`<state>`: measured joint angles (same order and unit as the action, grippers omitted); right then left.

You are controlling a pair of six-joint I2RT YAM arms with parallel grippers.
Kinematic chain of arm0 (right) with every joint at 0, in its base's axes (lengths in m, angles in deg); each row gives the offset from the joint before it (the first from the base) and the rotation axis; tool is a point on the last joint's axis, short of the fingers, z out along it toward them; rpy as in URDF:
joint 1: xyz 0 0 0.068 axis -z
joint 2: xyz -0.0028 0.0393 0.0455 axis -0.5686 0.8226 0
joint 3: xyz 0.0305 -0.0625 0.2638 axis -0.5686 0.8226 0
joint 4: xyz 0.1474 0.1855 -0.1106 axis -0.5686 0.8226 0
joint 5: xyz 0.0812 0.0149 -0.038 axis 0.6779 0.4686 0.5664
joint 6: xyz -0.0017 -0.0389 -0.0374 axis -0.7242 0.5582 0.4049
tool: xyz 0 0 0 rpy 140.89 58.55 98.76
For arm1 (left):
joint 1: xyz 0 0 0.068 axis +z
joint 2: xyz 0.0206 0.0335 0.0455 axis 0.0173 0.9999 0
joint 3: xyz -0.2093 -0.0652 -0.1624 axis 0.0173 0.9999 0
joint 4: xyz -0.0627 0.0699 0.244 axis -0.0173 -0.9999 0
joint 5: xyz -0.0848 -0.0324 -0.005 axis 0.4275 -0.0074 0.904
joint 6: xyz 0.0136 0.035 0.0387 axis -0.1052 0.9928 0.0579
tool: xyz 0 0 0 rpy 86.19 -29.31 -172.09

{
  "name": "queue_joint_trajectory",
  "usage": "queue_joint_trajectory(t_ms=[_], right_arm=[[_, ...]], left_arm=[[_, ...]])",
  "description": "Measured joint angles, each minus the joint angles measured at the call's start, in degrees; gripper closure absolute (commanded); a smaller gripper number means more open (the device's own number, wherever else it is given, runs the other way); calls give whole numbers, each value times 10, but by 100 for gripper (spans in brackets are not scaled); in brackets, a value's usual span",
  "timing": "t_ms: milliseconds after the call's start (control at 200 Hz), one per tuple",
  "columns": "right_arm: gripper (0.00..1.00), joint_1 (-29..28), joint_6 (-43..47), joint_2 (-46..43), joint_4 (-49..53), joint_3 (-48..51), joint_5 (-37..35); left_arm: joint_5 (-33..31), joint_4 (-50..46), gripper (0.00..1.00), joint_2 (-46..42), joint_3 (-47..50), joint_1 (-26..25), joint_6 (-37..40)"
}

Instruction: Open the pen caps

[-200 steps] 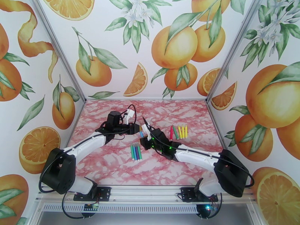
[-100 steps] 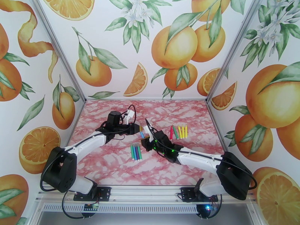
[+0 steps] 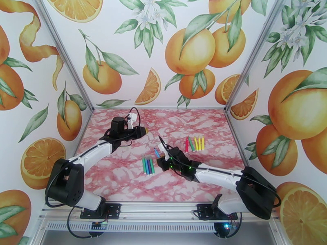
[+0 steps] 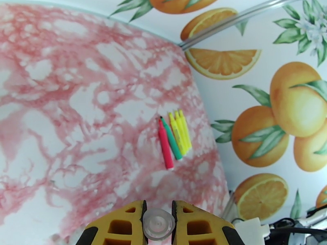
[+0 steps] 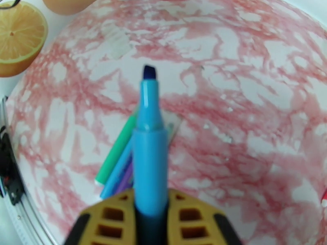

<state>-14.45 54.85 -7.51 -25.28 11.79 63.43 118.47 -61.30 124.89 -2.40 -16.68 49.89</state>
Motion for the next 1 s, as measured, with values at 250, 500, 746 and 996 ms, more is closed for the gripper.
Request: queue_joint_trajectory(t_ms=[250,500,746,996], right_arm=[[100,2,-2,-21,0,0,-39],[100,23,-15,-27,10,0,-81],[100,43,-32,-26,31,-13,-124],[100,53,-38,0,56,-45,-183]], left_arm=[[-53,-106,100,-21,-18,0,71],[-115,-206,100,-57,-19,0,137],[-174,-283,100,-60,-20,0,186],[-228,-323,100,-60,-20,0,211]])
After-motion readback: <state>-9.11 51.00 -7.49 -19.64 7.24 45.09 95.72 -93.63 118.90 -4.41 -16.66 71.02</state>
